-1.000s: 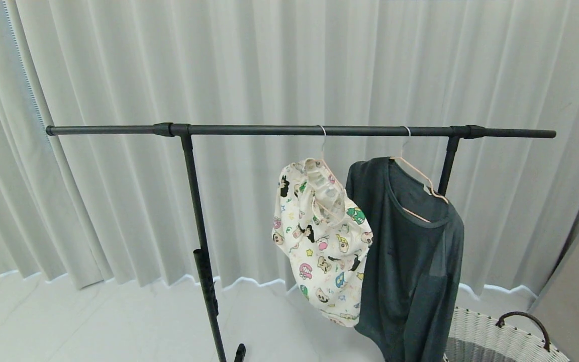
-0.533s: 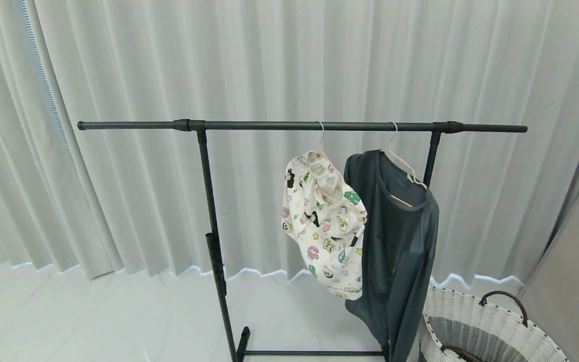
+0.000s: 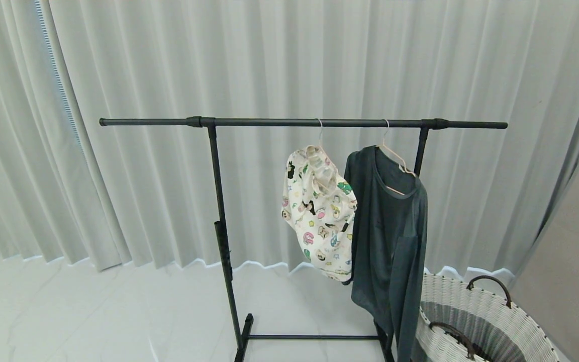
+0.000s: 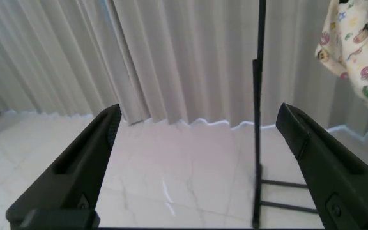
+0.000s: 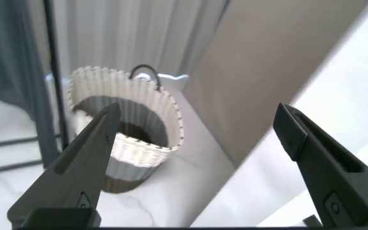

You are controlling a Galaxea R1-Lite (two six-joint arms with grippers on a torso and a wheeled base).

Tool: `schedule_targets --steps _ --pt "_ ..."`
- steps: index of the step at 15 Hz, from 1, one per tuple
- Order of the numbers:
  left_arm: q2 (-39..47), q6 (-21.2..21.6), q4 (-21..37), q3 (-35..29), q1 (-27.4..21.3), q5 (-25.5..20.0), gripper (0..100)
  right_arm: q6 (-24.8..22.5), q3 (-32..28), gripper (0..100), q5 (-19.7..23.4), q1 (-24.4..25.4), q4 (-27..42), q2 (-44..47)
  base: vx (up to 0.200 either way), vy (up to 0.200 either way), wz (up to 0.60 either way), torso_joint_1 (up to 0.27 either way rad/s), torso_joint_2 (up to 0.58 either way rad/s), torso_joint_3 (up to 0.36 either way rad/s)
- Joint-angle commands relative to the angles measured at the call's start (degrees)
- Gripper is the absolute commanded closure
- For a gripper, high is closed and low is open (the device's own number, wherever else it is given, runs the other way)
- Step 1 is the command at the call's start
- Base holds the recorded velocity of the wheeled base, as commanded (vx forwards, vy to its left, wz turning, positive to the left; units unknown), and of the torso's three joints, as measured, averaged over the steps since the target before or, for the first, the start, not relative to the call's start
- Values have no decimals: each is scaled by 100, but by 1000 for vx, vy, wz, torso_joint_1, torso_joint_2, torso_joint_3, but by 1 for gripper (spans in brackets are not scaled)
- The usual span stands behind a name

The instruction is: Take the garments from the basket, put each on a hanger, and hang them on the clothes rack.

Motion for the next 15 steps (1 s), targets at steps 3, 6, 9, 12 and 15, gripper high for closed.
schedule_targets --steps 3,6,9,12,15 --pt "-4 -181 10 0 0 -364 0 209 291 0 557 34 -520 -9 0 0 0 0 0 0" --pt "5 -181 36 0 0 -1770 0 561 625 0 900 34 -1416 -18 0 0 0 0 0 0" --pt "5 -840 194 -26 0 -1533 0 1079 625 0 1348 43 -1329 -18 0 0 0 0 0 0" --pt "-4 -955 124 0 0 656 0 1466 625 0 1383 43 -1329 -18 0 0 0 0 0 0" --pt "5 -972 141 0 -8 5 0 1281 625 0 2148 289 -1170 -203 0 0 0 0 0 0"
